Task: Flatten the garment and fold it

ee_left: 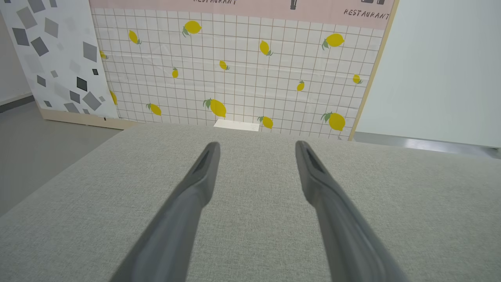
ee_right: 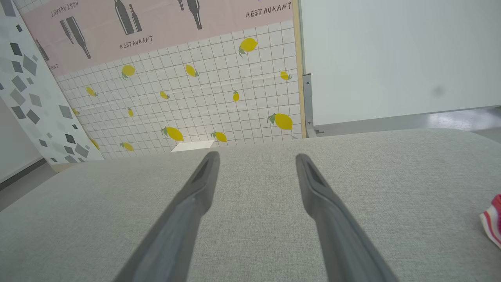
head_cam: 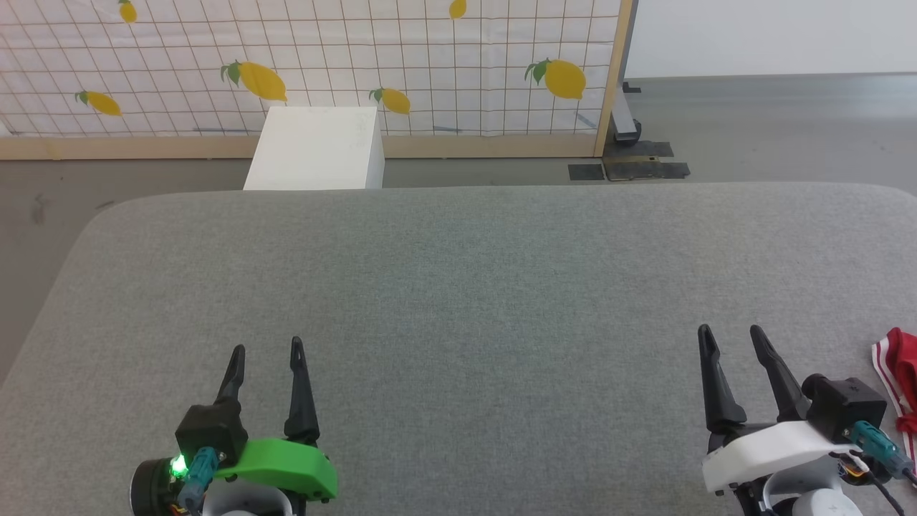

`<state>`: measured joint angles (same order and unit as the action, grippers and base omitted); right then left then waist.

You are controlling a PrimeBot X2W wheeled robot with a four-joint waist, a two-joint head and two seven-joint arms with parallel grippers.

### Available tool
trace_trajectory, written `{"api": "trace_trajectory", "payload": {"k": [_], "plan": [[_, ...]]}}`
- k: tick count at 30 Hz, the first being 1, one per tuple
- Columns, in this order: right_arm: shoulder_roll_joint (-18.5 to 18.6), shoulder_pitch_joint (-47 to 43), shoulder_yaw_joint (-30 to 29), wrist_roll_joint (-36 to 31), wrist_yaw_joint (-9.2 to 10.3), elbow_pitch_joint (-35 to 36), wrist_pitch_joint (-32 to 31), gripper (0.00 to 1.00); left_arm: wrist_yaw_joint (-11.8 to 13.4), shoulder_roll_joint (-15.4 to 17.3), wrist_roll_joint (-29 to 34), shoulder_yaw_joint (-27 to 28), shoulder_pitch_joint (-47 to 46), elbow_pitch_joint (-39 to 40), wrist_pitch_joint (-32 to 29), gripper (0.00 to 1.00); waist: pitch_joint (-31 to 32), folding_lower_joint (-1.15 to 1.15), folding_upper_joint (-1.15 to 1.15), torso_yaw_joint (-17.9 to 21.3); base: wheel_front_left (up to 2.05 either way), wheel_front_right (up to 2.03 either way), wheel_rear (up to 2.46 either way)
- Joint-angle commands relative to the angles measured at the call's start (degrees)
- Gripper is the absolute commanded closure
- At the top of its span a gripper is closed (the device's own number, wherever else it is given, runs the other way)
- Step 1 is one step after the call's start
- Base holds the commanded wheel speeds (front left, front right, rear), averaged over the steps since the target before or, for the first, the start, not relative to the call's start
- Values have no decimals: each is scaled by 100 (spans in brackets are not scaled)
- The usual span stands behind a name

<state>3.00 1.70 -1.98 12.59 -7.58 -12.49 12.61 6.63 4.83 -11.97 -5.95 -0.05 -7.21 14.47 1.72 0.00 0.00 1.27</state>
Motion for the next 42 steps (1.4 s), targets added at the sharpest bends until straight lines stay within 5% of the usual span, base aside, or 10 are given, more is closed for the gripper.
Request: {"api": "trace_trajectory", "payload": {"k": [1,11,12,42], "plan": [[-12,-70,-11,-1,9,-14,-4,0,38,2,51,2,65,-19,42,0,9,0,0,5,0,0,0],[-12,-38,-36,130,9,-7,-72,0,-37,-9,-28,-75,67,-19,47,0,13,0,0,15,0,0,0],[-1,-4,-33,113,0,-1,-58,100,-8,-1,-17,-68,2,-7,0,100,13,0,0,15,0,0,0],[-2,-39,18,-176,2,261,-310,100,-145,-41,237,75,1,148,-312,100,-28,0,0,-14,0,0,0]]}}
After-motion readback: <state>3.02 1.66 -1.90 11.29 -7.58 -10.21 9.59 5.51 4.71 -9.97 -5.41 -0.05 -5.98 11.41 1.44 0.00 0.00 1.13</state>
